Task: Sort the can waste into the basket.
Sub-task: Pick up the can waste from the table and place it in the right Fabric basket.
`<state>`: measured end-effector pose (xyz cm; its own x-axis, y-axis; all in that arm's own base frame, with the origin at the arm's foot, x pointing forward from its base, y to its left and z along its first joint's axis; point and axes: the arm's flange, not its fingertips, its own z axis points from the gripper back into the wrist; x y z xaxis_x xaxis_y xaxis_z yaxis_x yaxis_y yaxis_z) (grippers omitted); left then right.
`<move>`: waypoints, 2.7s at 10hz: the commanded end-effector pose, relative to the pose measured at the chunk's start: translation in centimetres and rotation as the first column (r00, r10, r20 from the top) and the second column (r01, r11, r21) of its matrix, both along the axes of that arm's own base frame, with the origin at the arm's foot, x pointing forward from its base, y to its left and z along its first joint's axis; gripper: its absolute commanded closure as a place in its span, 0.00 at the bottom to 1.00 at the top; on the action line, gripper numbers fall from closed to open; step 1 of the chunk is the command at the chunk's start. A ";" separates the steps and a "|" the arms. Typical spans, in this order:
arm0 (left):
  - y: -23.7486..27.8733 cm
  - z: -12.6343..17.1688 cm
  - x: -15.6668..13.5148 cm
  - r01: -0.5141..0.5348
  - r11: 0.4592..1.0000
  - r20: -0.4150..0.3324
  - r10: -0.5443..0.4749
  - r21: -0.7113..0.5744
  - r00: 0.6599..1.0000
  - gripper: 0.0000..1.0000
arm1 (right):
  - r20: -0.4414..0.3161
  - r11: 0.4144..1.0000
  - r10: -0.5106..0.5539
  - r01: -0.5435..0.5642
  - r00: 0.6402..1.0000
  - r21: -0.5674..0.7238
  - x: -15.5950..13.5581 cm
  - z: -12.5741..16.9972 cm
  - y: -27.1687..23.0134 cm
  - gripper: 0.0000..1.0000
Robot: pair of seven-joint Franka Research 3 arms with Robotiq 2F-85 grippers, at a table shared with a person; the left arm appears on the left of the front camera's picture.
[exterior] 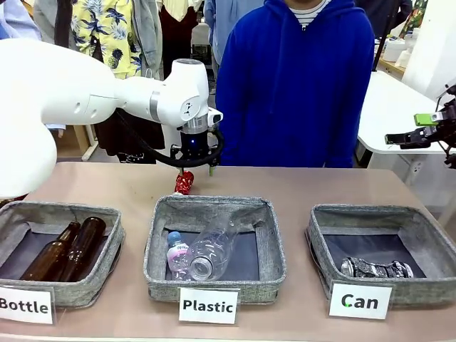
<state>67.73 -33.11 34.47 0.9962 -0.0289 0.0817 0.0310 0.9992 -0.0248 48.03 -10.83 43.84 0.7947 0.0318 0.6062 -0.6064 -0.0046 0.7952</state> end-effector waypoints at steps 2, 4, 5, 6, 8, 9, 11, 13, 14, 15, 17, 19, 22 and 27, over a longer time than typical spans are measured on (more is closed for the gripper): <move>0.6 0.8 -2.3 -0.047 0.999 -0.016 0.047 0.001 0.999 0.00 | 0.018 1.000 0.017 -0.017 1.000 -0.010 -0.1 0.1 -0.2 0.00; 0.7 0.7 -3.6 -0.055 0.998 -0.042 0.056 0.022 0.998 0.00 | 0.018 1.000 0.017 -0.017 1.000 -0.010 -0.1 0.1 -0.2 0.00; 0.7 0.8 -4.5 -0.049 0.998 -0.054 0.051 0.044 0.997 0.00 | 0.018 1.000 0.017 -0.017 1.000 -0.010 -0.1 0.1 -0.2 0.00; 0.8 1.0 -5.2 -0.052 0.996 -0.046 0.055 0.070 0.997 0.00 | 0.018 1.000 0.017 -0.017 1.000 -0.010 -0.1 0.1 -0.2 0.00; 1.2 1.3 -5.7 -0.044 0.994 -0.061 0.051 0.102 0.997 0.00 | 0.018 1.000 0.017 -0.017 1.000 -0.010 -0.1 0.1 -0.2 0.00; 1.3 1.4 -5.9 -0.033 0.991 -0.066 0.042 0.132 0.997 0.00 | 0.018 1.000 0.017 -0.017 1.000 -0.010 -0.1 0.1 -0.2 0.00; 0.4 1.2 -5.0 -0.020 0.996 -0.071 0.027 0.087 0.997 0.00 | 0.018 1.000 0.017 -0.017 1.000 -0.010 -0.1 0.1 -0.2 0.00; 0.4 1.2 -5.0 -0.020 0.996 -0.071 0.027 0.087 0.997 0.00 | 0.018 1.000 0.017 -0.017 1.000 -0.010 -0.1 0.1 -0.2 0.00; 0.4 1.1 -5.1 -0.026 0.994 -0.078 0.034 0.104 0.996 0.00 | 0.018 1.000 0.017 -0.017 1.000 -0.010 -0.1 0.1 -0.2 0.00; 1.2 1.6 -5.1 0.062 0.993 -0.060 -0.056 0.099 0.997 0.00 | 0.018 1.000 0.017 -0.017 1.000 -0.010 -0.1 0.1 -0.2 0.00; 2.8 3.2 -5.9 0.091 0.992 -0.004 -0.091 0.092 0.996 0.00 | 0.018 1.000 0.017 -0.017 1.000 -0.010 -0.1 0.1 -0.2 0.00; 4.3 4.0 -6.4 0.067 0.991 0.055 -0.074 0.115 0.996 0.00 | 0.018 1.000 0.017 -0.017 1.000 -0.010 -0.1 0.1 -0.2 0.00; 6.4 3.9 -5.7 0.173 0.980 0.061 -0.179 0.096 0.982 0.00 | 0.018 1.000 0.017 -0.017 1.000 -0.010 -0.1 0.1 -0.2 0.00; 6.8 0.9 -2.0 0.173 0.985 0.012 -0.173 -0.008 0.985 0.00 | 0.018 1.000 0.017 -0.017 1.000 -0.010 -0.1 0.1 -0.2 0.00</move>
